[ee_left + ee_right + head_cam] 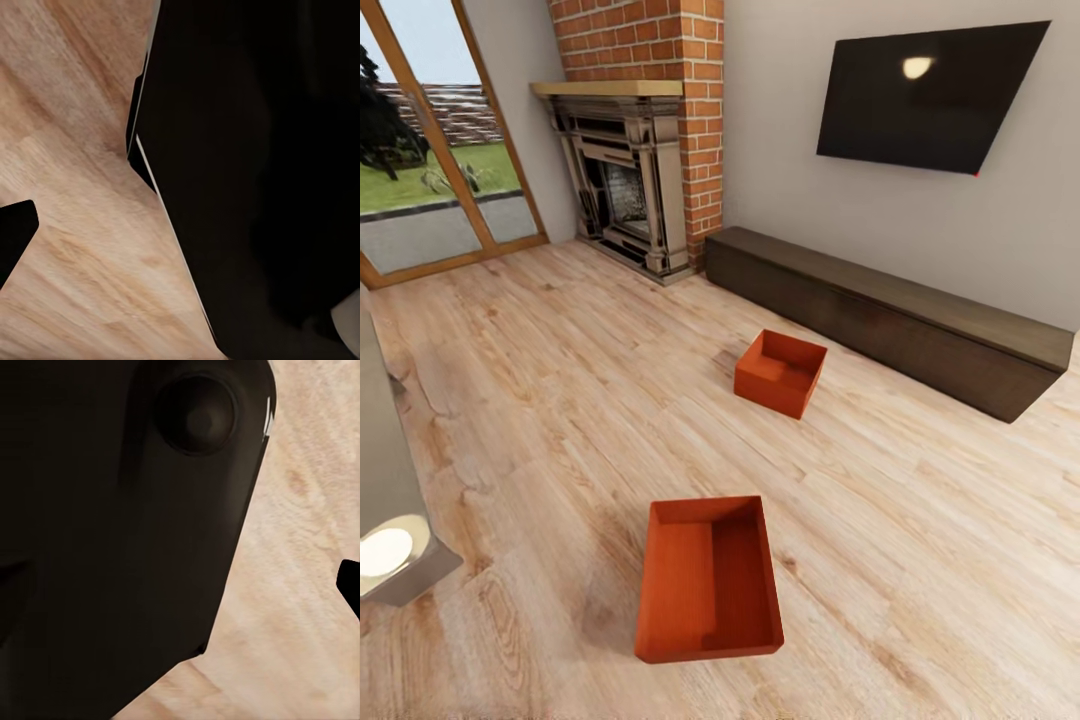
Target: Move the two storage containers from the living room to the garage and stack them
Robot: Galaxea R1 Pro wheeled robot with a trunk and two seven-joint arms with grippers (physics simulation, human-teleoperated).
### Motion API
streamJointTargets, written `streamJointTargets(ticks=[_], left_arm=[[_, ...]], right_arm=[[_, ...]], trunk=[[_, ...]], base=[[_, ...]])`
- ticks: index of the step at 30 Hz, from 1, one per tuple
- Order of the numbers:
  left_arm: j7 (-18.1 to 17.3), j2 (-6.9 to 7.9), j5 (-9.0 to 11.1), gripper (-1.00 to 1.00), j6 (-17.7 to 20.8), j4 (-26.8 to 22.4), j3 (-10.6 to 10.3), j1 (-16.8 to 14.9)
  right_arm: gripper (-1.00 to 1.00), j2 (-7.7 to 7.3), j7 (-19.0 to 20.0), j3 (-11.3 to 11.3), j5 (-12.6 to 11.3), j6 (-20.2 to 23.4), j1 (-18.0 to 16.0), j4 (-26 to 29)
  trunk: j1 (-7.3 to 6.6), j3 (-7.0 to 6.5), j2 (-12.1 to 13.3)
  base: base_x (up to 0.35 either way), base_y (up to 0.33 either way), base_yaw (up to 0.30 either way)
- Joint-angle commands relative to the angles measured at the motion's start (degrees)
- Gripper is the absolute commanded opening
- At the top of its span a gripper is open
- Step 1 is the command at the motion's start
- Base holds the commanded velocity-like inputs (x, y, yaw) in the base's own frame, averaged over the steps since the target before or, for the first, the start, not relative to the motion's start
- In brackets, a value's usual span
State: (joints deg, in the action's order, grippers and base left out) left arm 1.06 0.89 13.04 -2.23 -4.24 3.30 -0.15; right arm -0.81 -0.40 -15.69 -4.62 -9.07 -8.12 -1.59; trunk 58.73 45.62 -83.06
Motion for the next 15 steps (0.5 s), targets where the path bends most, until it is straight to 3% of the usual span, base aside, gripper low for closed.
streamJointTargets(ticks=[1, 15], left_arm=[[0.0, -0.01, 0.1, 1.0, -0.1, 0.0, 0.3, 0.0], [0.1, 0.02, 0.1, 1.0, -0.1, 0.0, 0.3, 0.0]], right_arm=[[1.0, 0.02, 0.0, -0.5, -0.5, -0.3, -0.1, -0.2], [1.0, 0.02, 0.0, -0.5, -0.5, -0.3, -0.1, -0.2]], trunk=[[0.0, 0.13, 0.0], [0.0, 1.4, 0.0]], base=[[0.0, 0.0, 0.0], [0.0, 0.0, 0.0]])
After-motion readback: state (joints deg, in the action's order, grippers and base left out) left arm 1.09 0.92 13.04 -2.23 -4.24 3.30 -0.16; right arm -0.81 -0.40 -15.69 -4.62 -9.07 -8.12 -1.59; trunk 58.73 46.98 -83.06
